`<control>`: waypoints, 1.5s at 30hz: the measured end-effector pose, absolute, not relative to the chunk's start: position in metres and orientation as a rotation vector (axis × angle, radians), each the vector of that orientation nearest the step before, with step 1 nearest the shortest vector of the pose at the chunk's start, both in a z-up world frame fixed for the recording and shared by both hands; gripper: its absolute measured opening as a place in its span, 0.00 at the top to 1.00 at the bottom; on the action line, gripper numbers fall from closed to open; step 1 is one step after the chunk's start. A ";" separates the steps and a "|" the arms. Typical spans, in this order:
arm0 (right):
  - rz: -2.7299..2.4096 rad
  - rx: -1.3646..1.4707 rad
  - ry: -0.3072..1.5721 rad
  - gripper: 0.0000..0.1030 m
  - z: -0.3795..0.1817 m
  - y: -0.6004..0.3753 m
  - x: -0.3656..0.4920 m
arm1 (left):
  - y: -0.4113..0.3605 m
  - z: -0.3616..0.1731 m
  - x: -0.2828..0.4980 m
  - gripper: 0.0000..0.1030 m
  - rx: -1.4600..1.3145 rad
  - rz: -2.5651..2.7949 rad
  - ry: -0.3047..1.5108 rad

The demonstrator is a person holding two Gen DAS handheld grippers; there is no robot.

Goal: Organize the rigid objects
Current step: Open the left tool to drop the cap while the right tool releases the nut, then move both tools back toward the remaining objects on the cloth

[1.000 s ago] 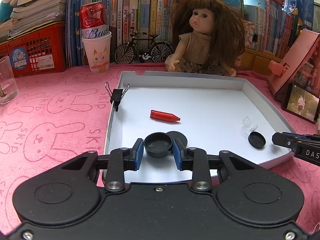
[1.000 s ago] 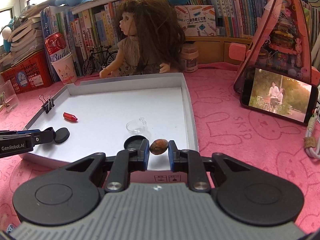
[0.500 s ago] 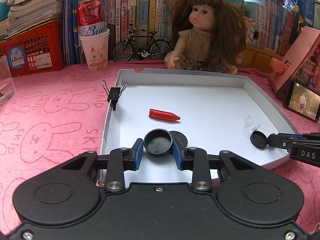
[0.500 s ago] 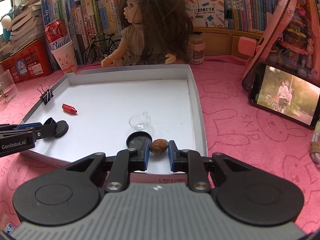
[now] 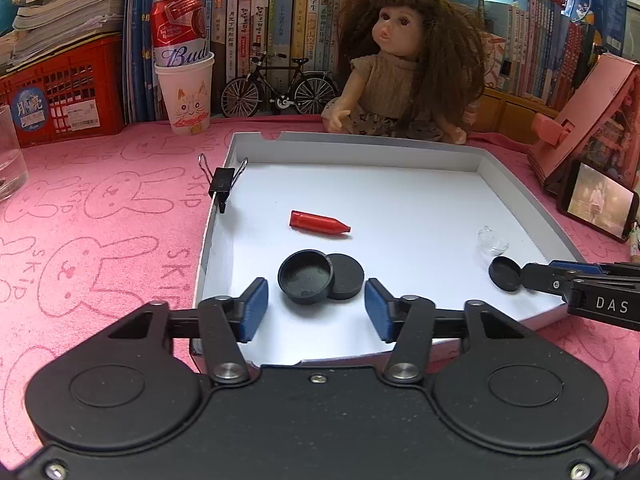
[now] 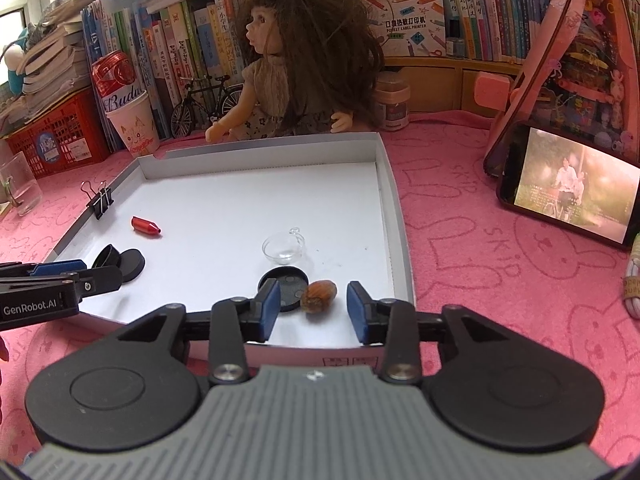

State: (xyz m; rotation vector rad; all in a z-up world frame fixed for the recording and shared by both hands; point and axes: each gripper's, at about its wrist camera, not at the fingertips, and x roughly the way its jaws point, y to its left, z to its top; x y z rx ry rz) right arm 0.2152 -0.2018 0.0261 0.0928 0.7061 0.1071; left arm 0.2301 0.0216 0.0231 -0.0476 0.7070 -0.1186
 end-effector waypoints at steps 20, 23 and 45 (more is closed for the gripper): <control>0.203 0.019 0.577 0.24 0.049 -0.188 0.158 | 0.015 0.050 0.164 0.25 -0.015 -0.205 0.609; 0.219 0.020 0.566 0.20 0.051 -0.187 0.148 | 0.017 0.051 0.151 0.25 -0.025 -0.215 0.604; 0.257 -0.018 0.518 0.17 0.038 -0.190 0.070 | 0.026 0.034 0.056 0.24 0.070 -0.267 0.579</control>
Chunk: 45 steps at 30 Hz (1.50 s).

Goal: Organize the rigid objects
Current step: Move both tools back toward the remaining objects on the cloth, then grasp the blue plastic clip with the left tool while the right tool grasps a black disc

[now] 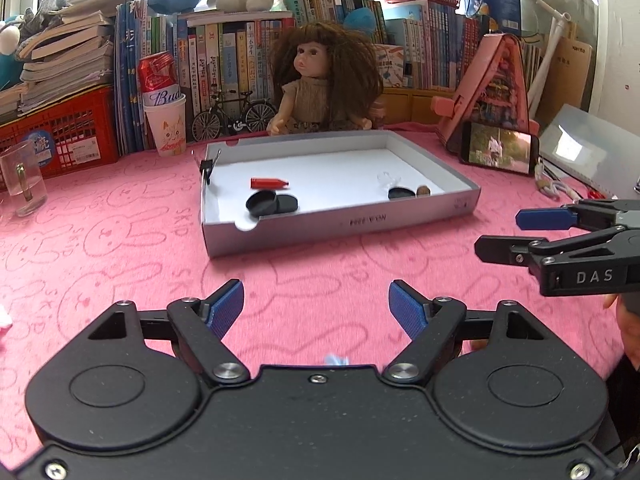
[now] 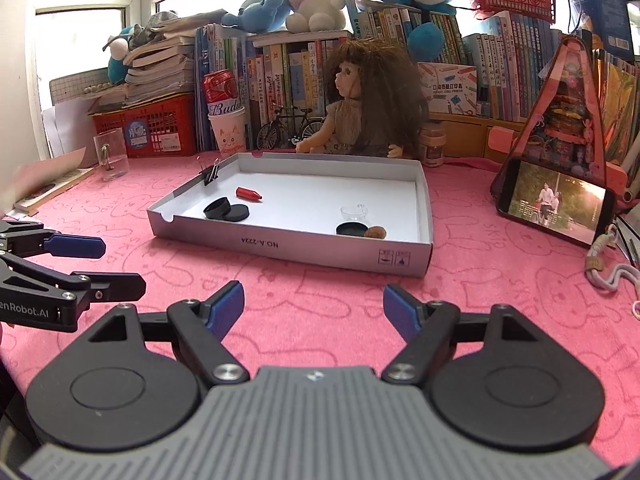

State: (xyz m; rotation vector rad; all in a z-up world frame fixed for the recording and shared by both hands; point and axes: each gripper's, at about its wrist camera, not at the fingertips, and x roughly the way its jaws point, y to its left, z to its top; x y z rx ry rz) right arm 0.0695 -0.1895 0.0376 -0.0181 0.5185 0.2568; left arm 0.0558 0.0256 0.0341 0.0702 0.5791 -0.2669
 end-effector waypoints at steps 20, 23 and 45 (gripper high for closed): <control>0.251 -0.060 0.536 0.16 0.014 -0.192 0.026 | 0.044 0.021 0.022 0.24 0.110 -0.191 0.597; 0.250 -0.065 0.542 0.16 0.013 -0.192 0.024 | 0.048 0.018 0.023 0.24 0.115 -0.175 0.605; 0.273 -0.077 0.536 0.15 0.002 -0.186 0.015 | 0.035 0.023 0.012 0.26 0.185 -0.194 0.540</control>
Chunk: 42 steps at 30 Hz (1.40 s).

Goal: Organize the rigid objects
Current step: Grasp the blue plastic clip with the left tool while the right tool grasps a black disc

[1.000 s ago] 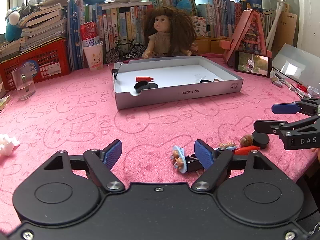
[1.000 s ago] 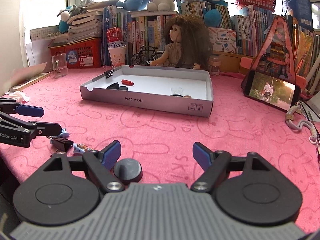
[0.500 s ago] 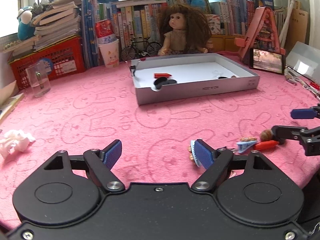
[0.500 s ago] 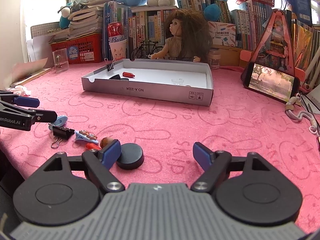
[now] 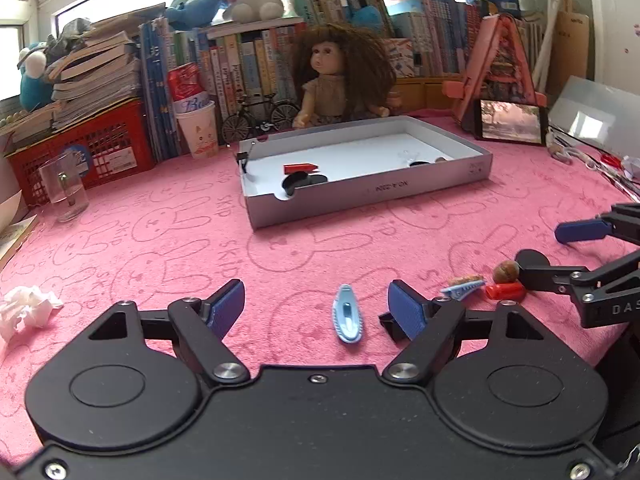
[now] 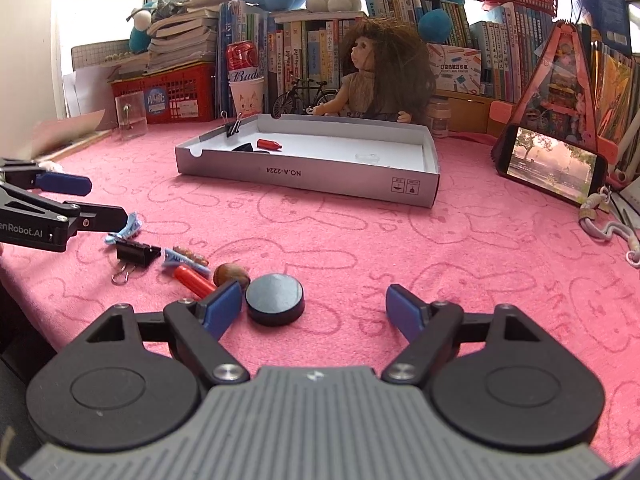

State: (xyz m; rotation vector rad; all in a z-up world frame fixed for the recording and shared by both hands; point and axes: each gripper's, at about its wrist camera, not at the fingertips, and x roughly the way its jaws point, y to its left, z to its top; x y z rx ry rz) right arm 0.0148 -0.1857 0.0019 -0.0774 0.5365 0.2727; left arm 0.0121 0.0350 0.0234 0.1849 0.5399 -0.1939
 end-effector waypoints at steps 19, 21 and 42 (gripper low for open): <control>0.241 -0.092 0.516 0.14 -0.001 -0.187 0.011 | 0.037 0.014 0.010 0.53 0.177 -0.219 0.586; 0.239 -0.091 0.509 0.14 -0.001 -0.188 0.010 | 0.036 0.012 0.011 0.56 0.171 -0.220 0.594; 0.289 -0.177 0.443 0.49 0.001 -0.174 -0.001 | 0.029 0.008 0.014 0.79 0.156 -0.241 0.607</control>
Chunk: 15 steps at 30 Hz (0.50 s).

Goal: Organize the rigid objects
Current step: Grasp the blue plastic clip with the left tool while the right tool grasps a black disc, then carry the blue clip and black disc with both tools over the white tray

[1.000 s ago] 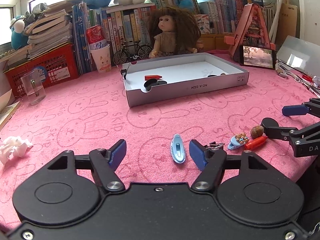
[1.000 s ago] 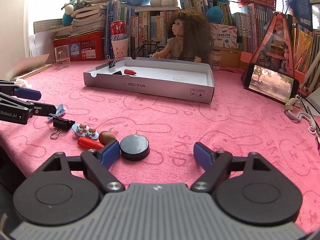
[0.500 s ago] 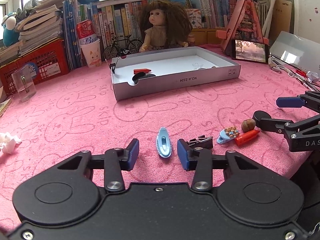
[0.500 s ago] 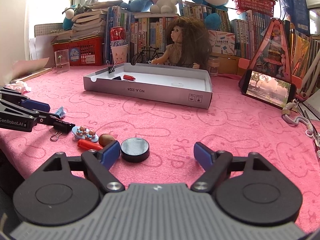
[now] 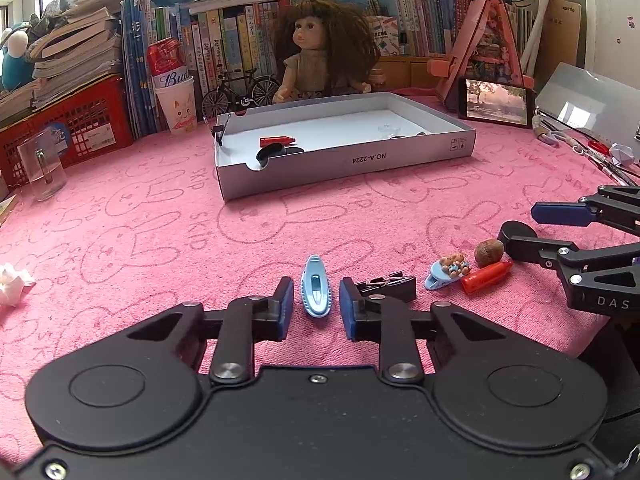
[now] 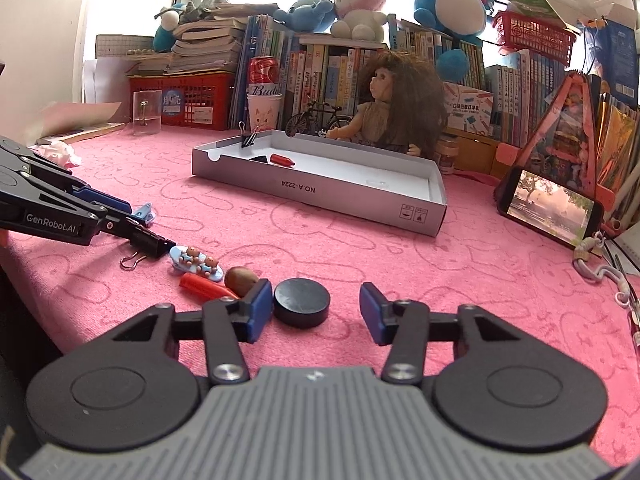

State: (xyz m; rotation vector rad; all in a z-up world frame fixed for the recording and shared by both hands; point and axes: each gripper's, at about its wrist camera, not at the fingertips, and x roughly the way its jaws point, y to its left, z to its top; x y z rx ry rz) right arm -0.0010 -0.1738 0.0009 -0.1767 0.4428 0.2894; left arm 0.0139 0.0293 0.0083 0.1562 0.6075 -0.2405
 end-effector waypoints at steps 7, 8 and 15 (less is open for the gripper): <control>0.311 -0.184 0.455 0.61 -0.001 -0.171 0.000 | 0.029 0.009 0.013 0.84 0.154 -0.242 0.607; 0.312 -0.184 0.455 0.63 -0.001 -0.171 0.000 | 0.030 0.009 0.013 0.84 0.152 -0.241 0.608; 0.303 -0.178 0.454 0.63 0.000 -0.171 0.002 | 0.032 0.011 0.015 0.85 0.141 -0.234 0.610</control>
